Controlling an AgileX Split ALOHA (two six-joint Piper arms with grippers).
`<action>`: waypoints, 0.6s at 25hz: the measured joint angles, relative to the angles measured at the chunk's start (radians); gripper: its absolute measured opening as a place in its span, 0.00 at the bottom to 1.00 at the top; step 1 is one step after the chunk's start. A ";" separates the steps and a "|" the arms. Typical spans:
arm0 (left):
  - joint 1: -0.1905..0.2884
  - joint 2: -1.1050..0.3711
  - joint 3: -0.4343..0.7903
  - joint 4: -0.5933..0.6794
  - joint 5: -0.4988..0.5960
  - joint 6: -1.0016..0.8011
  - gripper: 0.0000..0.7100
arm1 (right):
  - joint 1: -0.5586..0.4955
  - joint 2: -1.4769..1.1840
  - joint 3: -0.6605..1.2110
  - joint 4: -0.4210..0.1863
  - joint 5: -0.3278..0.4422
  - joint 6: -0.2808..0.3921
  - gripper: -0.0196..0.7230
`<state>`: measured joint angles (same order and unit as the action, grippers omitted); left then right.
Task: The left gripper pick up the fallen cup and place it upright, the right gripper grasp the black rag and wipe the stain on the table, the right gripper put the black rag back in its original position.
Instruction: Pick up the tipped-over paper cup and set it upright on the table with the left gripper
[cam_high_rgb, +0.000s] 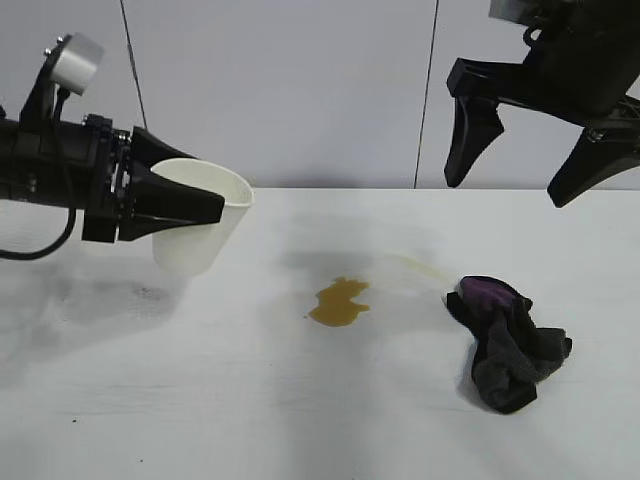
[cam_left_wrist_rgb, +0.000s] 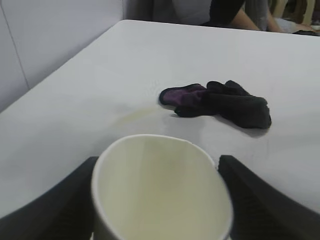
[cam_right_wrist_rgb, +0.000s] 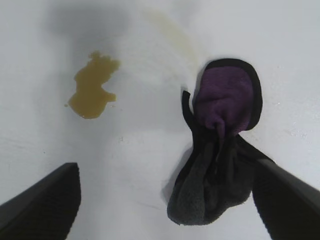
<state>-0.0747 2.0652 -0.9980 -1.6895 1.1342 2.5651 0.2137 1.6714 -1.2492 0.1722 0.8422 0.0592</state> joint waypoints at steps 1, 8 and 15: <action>0.002 0.018 0.000 -0.001 0.000 0.001 0.66 | 0.000 0.000 0.000 0.000 0.000 0.000 0.89; 0.007 0.093 0.000 -0.008 0.005 0.017 0.65 | 0.000 0.000 0.000 0.000 0.000 0.000 0.89; 0.007 0.128 0.000 -0.009 0.005 0.030 0.65 | 0.000 0.000 0.000 0.000 0.000 0.000 0.89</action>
<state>-0.0680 2.1936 -0.9980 -1.6985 1.1395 2.5946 0.2137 1.6714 -1.2492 0.1722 0.8422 0.0592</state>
